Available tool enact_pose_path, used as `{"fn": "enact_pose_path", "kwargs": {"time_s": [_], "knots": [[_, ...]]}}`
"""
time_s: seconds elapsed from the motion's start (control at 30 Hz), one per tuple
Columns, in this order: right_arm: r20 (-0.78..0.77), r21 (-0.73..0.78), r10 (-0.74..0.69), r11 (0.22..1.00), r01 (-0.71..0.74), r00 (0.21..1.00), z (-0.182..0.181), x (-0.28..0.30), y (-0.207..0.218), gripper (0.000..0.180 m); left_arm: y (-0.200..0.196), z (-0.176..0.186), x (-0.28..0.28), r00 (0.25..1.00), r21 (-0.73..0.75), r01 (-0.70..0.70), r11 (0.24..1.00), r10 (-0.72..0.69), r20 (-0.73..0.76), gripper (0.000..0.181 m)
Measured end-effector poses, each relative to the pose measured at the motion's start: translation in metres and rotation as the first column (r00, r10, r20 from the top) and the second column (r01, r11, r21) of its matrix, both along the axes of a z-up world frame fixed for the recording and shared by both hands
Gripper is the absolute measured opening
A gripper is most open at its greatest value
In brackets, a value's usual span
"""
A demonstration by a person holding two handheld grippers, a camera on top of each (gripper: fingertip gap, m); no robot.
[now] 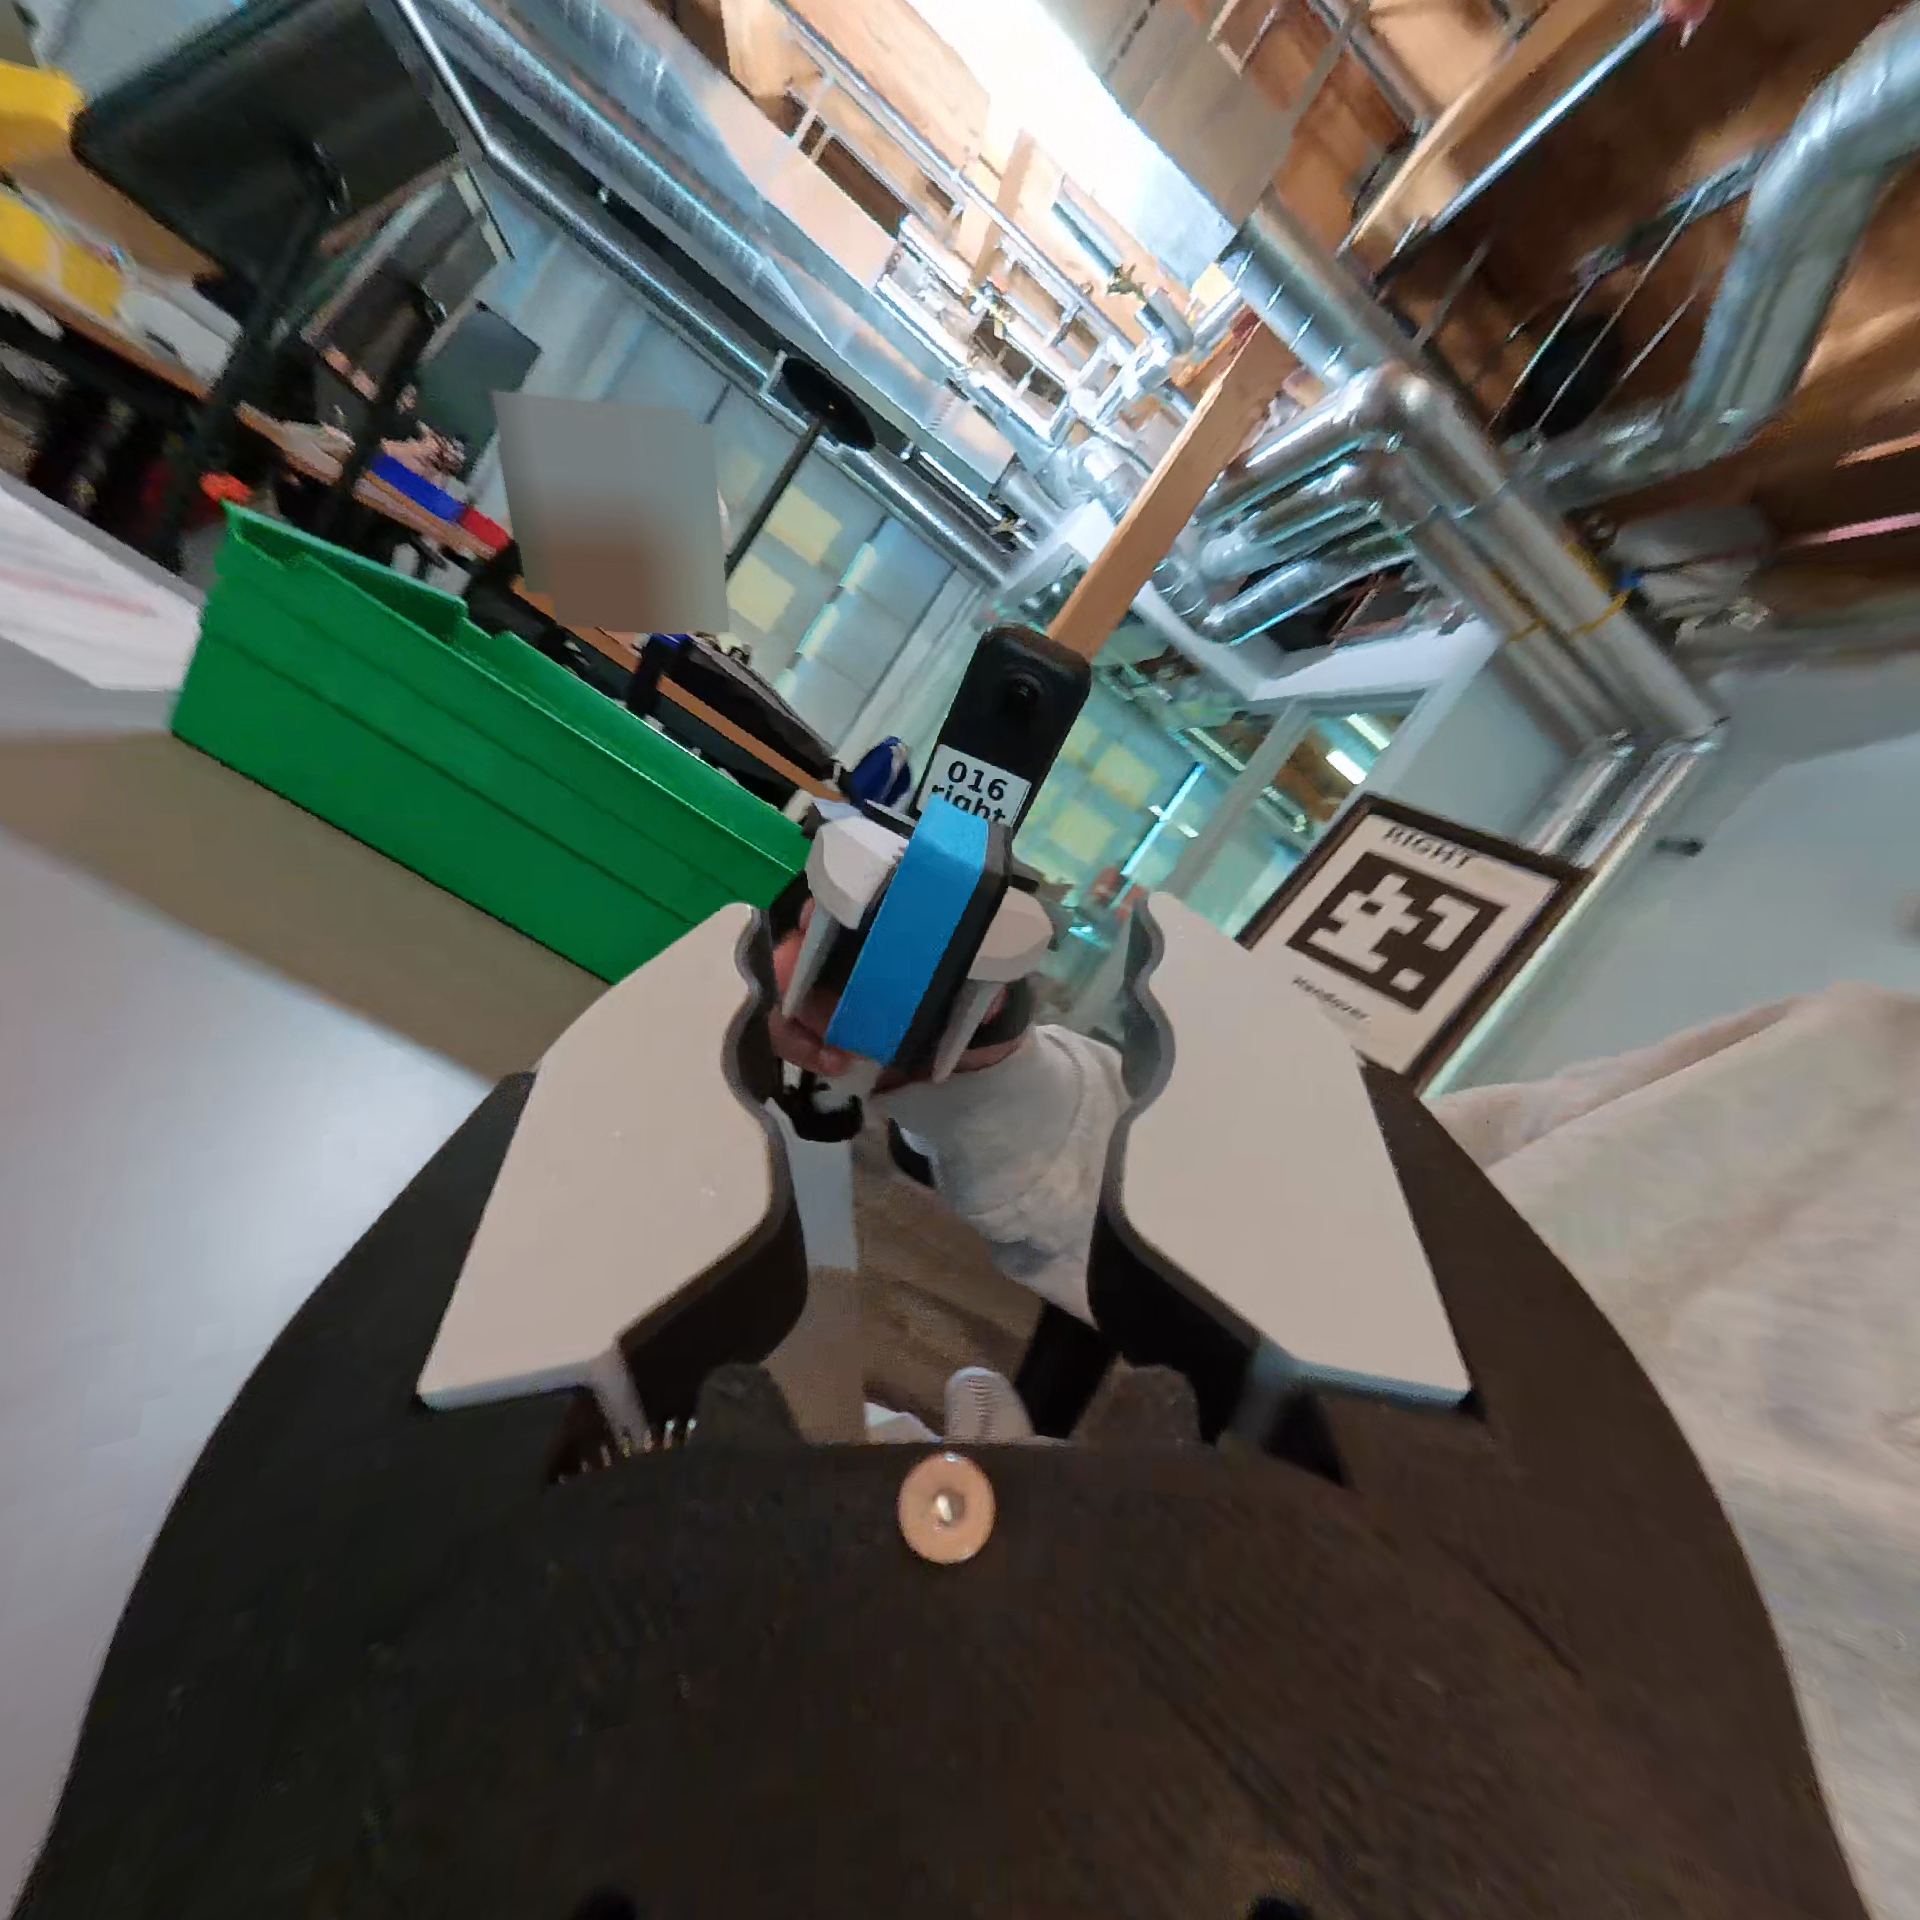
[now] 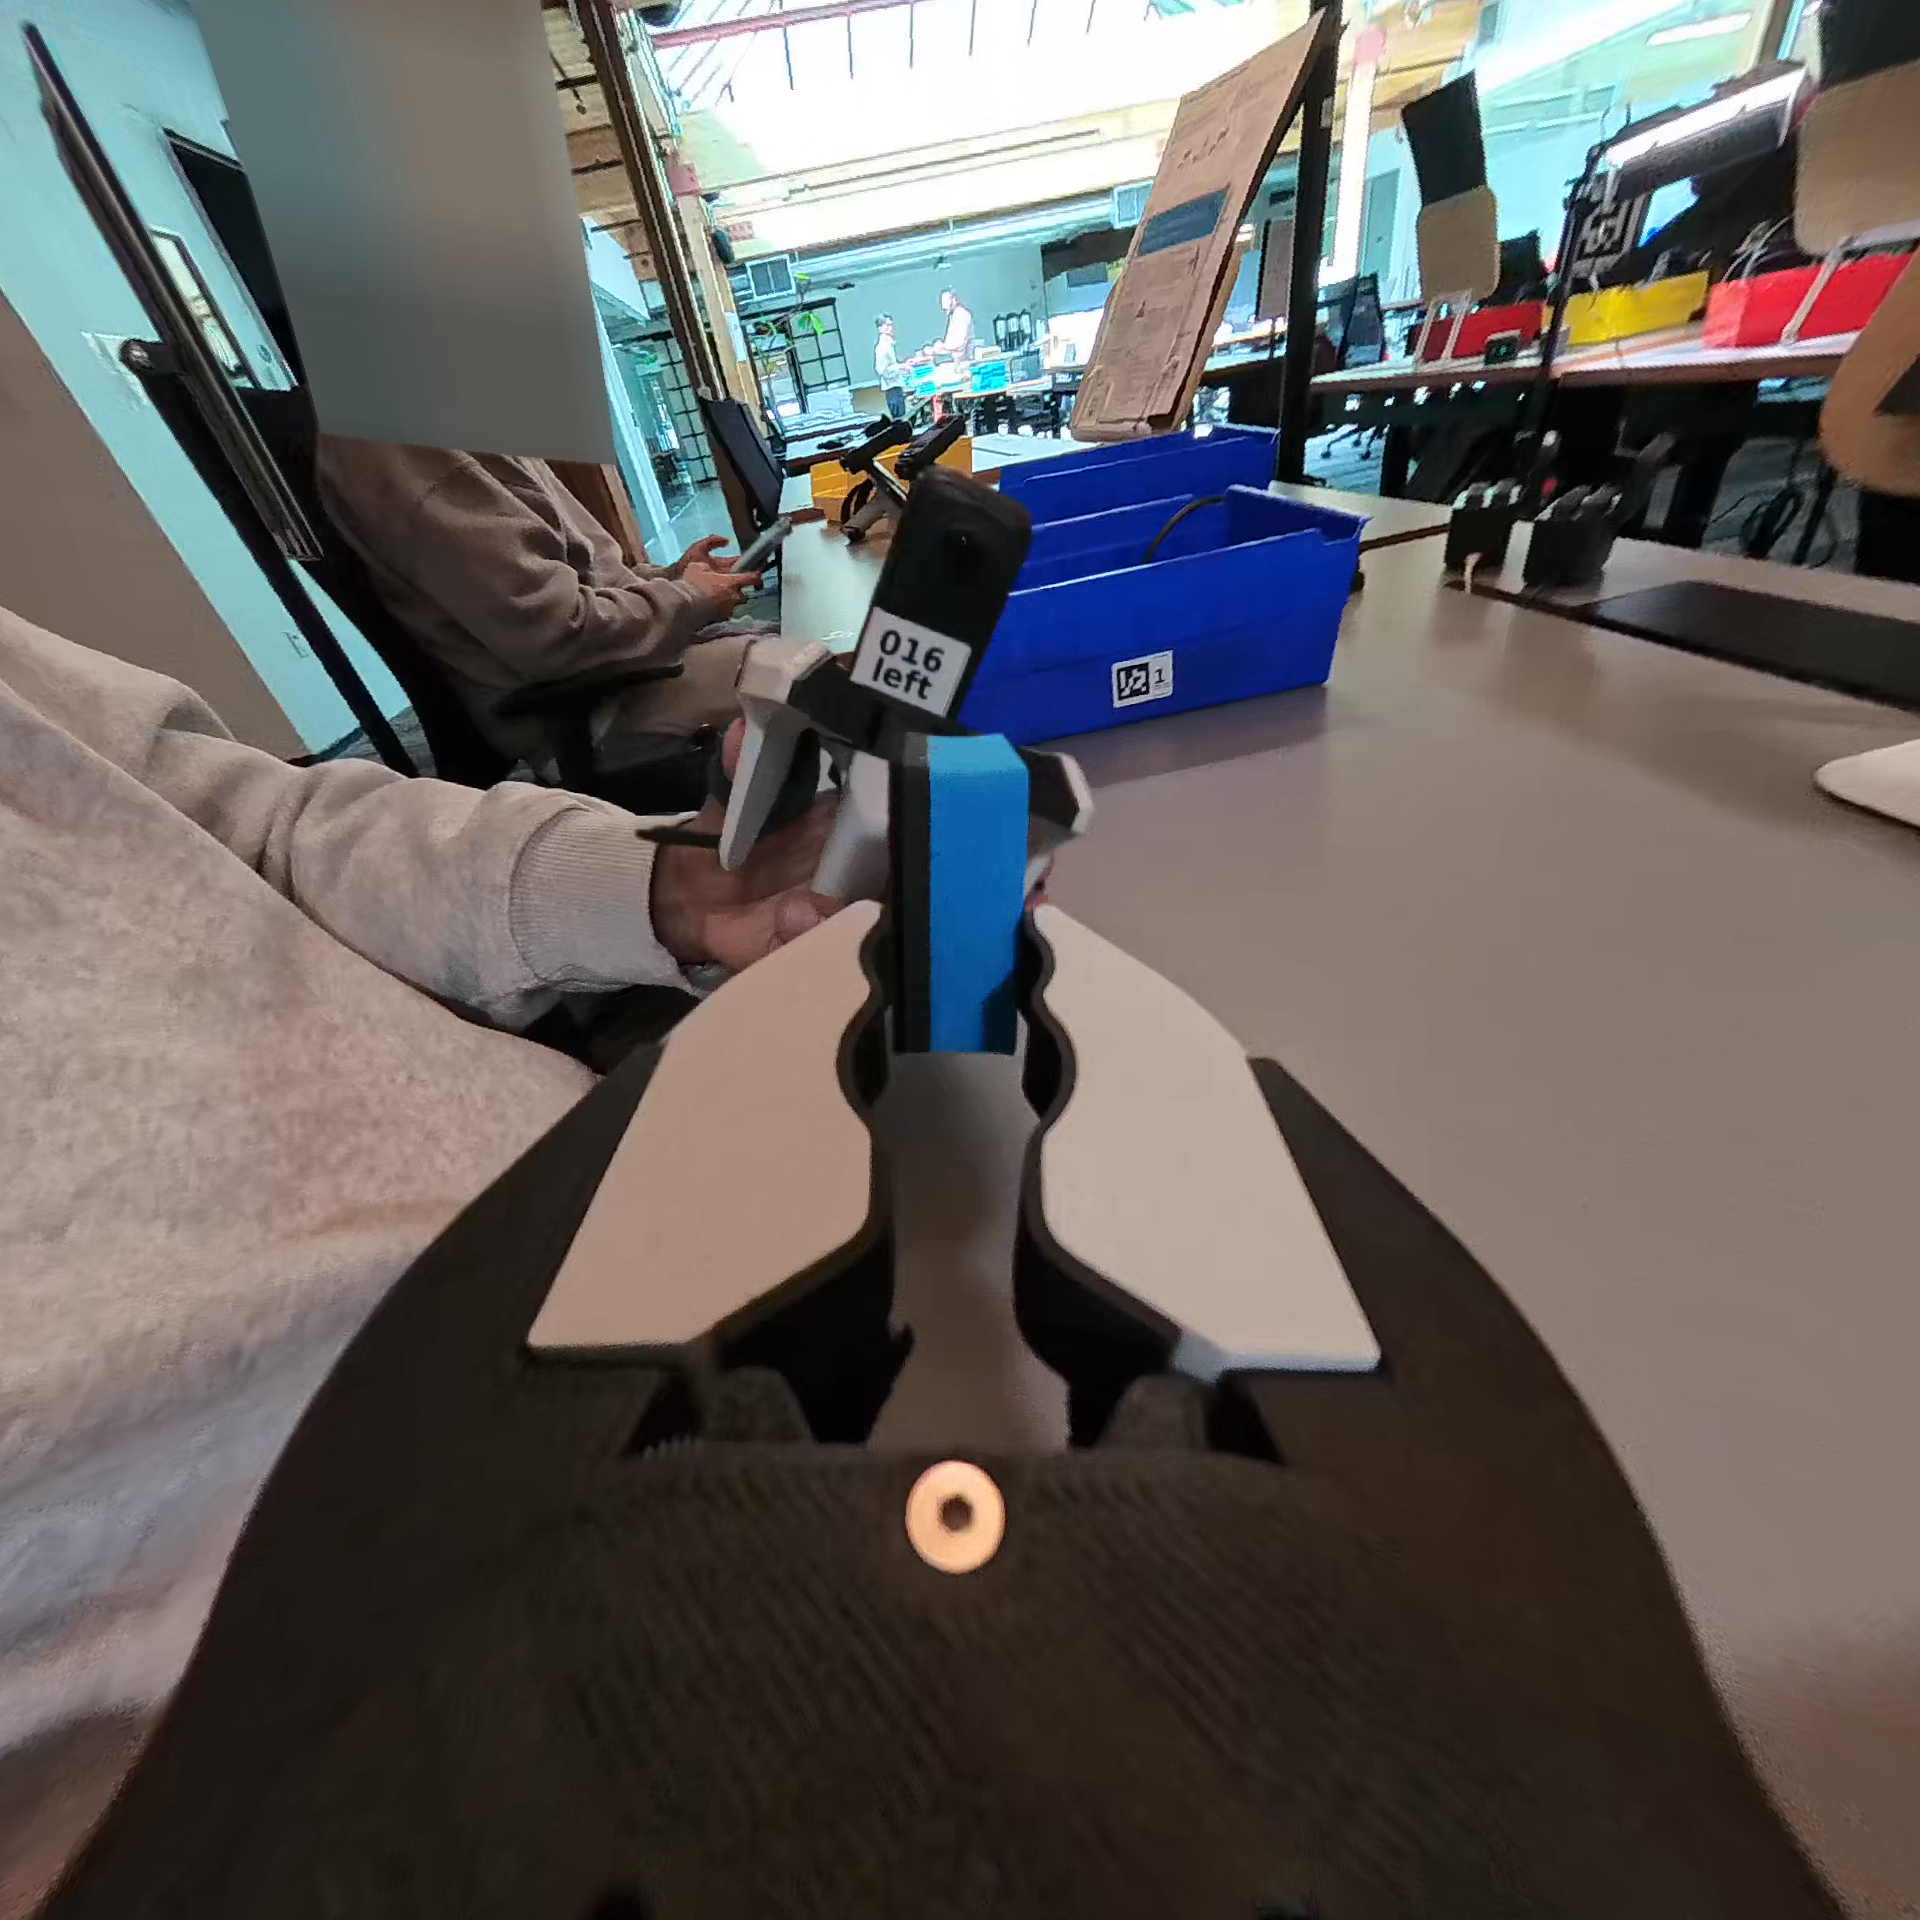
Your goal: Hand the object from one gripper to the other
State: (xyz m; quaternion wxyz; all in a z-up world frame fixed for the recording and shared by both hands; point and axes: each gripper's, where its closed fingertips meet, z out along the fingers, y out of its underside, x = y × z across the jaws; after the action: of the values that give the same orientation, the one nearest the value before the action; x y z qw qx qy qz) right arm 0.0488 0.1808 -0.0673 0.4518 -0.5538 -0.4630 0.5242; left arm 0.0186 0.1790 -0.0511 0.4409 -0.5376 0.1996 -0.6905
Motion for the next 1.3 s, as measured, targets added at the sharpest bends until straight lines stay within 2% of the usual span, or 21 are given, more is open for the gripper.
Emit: {"fn": "enact_pose_path", "kwargs": {"time_s": [0.23, 0.3, 0.4, 0.47, 0.5, 0.6, 0.7, 0.77, 0.87, 0.97, 1.1, 1.3], "knots": [[0.006, -0.093, 0.040, 0.995, -0.039, 0.999, -0.004, -0.008, -0.006, 0.023, -0.007, -0.002, 0.007, 0.996, 0.122, -0.033, 0.992, 0.043, -0.080, 0.042], [0.005, -0.105, 0.049, 0.993, -0.049, 0.999, -0.005, -0.009, -0.007, 0.023, -0.008, -0.005, 0.011, 0.992, 0.136, -0.038, 0.990, 0.054, -0.113, 0.041], [-0.002, -0.110, 0.062, 0.992, -0.062, 0.998, -0.005, -0.011, -0.009, 0.023, -0.008, -0.011, 0.013, 0.986, 0.144, -0.041, 0.989, 0.064, -0.157, 0.021], [-0.020, -0.096, 0.069, 0.993, -0.070, 0.997, -0.004, -0.011, -0.010, 0.024, -0.008, -0.010, 0.013, 0.985, 0.146, -0.042, 0.988, 0.065, -0.158, 0.021], [-0.034, -0.080, 0.069, 0.994, -0.071, 0.997, -0.004, -0.011, -0.009, 0.027, -0.008, -0.010, 0.013, 0.985, 0.144, -0.042, 0.989, 0.066, -0.162, 0.021], [-0.055, -0.055, 0.008, 0.998, -0.011, 0.998, -0.006, -0.012, 0.002, 0.057, -0.005, -0.008, 0.011, 0.984, 0.146, -0.073, 0.987, 0.095, -0.149, 0.021], [-0.063, -0.079, -0.054, 0.996, 0.049, 0.997, -0.006, -0.010, 0.013, 0.062, 0.006, -0.006, 0.001, 0.971, 0.155, -0.168, 0.974, 0.190, -0.145, 0.021], [-0.059, -0.066, -0.119, 0.991, 0.115, 0.991, -0.005, -0.006, 0.022, 0.061, 0.014, -0.011, -0.006, 0.941, 0.182, -0.245, 0.952, 0.279, -0.192, 0.021], [-0.008, -0.012, -0.281, 0.960, 0.281, 0.960, -0.007, 0.001, 0.041, 0.060, 0.030, -0.024, -0.016, 0.807, 0.299, -0.385, 0.873, 0.476, -0.349, 0.021], [-0.010, 0.009, -0.402, 0.916, 0.402, 0.916, 0.000, 0.003, 0.049, 0.061, 0.040, -0.036, -0.025, 0.583, 0.496, -0.436, 0.751, 0.656, -0.480, 0.022], [0.061, -0.049, -0.385, 0.921, 0.388, 0.921, -0.006, -0.014, 0.037, 0.065, 0.038, -0.045, -0.017, 0.371, 0.711, -0.311, 0.631, 0.769, -0.520, 0.021], [0.215, -0.051, -0.369, 0.920, 0.388, 0.904, -0.025, -0.028, 0.027, 0.066, 0.031, -0.056, -0.001, 0.195, 0.869, -0.077, 0.489, 0.862, -0.468, 0.021]]}}
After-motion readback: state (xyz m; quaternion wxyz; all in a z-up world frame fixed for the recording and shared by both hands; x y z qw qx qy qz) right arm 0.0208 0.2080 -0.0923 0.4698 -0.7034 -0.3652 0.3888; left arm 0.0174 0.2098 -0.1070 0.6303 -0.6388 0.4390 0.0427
